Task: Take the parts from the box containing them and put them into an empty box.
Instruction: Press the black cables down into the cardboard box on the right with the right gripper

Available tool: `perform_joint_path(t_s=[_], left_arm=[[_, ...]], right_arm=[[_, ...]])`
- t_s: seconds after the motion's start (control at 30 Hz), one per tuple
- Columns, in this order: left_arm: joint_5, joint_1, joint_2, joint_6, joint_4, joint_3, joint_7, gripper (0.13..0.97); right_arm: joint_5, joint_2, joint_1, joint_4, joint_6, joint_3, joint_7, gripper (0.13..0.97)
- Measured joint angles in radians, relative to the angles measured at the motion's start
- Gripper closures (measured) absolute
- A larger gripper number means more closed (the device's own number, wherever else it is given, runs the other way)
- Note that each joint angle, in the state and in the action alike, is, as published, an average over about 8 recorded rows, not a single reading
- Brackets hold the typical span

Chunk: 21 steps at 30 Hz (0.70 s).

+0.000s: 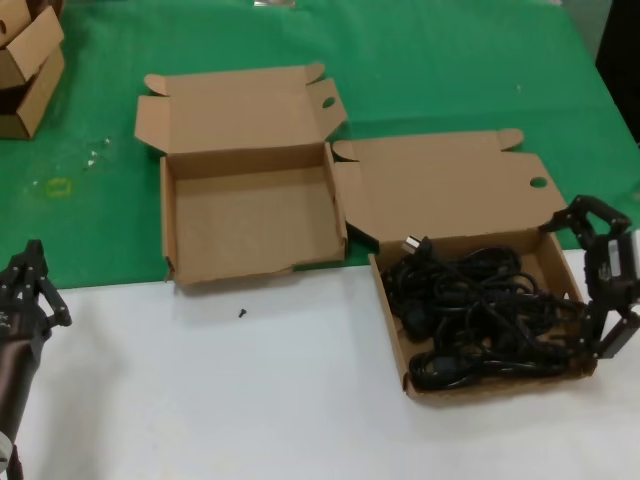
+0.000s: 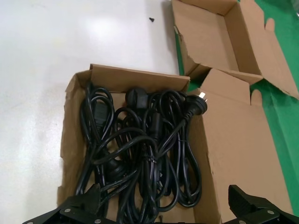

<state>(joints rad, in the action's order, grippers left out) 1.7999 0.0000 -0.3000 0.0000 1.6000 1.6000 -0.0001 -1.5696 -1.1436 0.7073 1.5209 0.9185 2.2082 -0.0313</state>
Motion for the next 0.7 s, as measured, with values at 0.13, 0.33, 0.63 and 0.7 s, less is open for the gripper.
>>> perform_joint_path(t_s=[0.13,0.33,0.63,0.7], left_arm=[[0.0,0.0,0.0,0.0,0.0,0.0,0.0,0.954],[0.0,0.0,0.0,0.0,0.0,0.0,0.0,0.954],[0.0,0.0,0.0,0.0,0.0,0.0,0.0,0.954],[0.0,0.0,0.0,0.0,0.0,0.0,0.0,0.954]], right_arm=[[0.035,0.038,-0.024,-0.015,0.014,-0.039,0.025,0.129],[0.075,0.085,-0.052,-0.029,0.029,-0.086,0.041,0.129],[0.119,0.139,-0.083,-0.049,0.041,-0.134,0.059,0.149],[0.127,0.147,-0.088,-0.056,0.042,-0.143,0.065,0.172]])
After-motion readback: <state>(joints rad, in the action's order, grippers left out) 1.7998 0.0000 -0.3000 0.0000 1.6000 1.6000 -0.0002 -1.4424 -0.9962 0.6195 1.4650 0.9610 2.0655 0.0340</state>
